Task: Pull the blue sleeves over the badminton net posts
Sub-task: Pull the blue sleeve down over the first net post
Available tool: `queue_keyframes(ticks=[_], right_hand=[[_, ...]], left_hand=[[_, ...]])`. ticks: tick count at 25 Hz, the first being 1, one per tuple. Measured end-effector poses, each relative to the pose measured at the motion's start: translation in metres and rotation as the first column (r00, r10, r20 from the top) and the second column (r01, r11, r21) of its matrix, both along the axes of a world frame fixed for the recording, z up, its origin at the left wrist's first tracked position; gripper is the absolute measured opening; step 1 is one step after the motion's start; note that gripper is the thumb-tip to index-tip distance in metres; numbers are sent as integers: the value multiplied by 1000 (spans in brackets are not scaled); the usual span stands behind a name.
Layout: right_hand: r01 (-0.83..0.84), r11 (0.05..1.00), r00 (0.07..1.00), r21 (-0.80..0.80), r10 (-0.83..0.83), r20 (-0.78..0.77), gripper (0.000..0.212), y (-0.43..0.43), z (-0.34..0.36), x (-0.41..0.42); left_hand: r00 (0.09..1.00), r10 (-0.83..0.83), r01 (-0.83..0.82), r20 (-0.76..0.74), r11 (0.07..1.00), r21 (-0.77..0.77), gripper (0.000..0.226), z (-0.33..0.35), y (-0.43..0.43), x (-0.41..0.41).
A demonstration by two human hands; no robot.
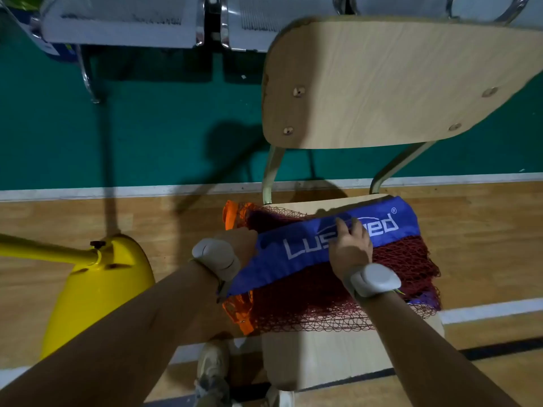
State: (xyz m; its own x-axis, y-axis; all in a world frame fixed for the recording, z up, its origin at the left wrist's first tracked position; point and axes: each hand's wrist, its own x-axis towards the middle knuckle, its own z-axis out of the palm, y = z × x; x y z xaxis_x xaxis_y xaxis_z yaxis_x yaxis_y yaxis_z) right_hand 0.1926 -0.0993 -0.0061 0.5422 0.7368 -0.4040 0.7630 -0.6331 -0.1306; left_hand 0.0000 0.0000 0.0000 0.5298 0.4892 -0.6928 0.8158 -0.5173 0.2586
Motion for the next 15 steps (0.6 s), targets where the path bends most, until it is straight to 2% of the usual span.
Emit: queue_keyframes(ticks=[2,4,6,8,12,15], right_hand=[[81,995,997,-60,-80,15,52,5,-4,4],[69,992,997,-104,-65,43,48,7,-8,4],[29,993,998,-111,-22,67,34,7,-6,8],[15,995,998,-100,-9,59,25,9,3,10],[-40,998,997,-48,43,60,27,10,27,11],[-71,997,997,11,71,4,26,8,45,9]], left_hand=[[1000,-11,11,-6,1000,15,20,-5,2,3],[1000,-20,21,-18,999,27,21,-6,2,3],[1000,-20,20,-14,1000,24,24,-5,3,5],[1000,-20,20,-8,999,42,26,3,5,8],[1000,-28,27,12,998,51,27,24,5,21],[998,-37,34,54,998,54,30,40,4,33]])
